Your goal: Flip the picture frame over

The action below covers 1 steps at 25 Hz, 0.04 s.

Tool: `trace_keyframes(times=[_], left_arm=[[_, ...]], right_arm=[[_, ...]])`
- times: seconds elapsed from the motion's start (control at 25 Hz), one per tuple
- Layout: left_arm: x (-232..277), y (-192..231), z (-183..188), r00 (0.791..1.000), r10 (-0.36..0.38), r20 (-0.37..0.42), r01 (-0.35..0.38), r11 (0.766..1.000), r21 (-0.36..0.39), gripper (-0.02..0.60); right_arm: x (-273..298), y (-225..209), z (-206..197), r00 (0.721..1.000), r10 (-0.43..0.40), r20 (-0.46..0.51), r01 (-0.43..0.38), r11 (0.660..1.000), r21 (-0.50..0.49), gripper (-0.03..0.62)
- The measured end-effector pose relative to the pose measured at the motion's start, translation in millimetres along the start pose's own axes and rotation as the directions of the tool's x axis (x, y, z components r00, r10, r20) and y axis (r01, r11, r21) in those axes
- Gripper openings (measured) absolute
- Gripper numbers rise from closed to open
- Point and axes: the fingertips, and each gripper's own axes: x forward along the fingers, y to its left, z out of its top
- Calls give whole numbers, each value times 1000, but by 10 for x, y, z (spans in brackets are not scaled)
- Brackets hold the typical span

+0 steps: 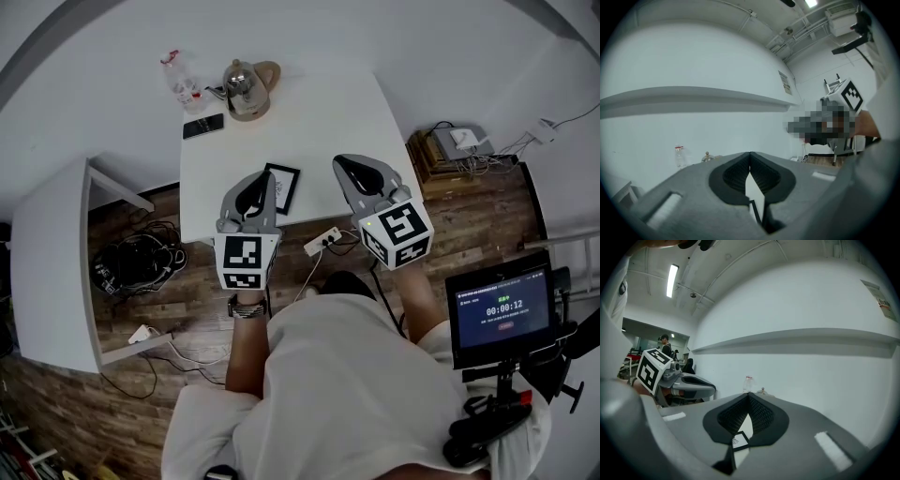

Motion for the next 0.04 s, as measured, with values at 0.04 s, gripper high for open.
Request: trace_keyframes(times=[0.04], left_arm=[[-5,-6,-10,1000,2,-1,-2,1000,-3,5]], right_arm=[[-6,1,-7,1000,1,0,-1,1000,0,2]])
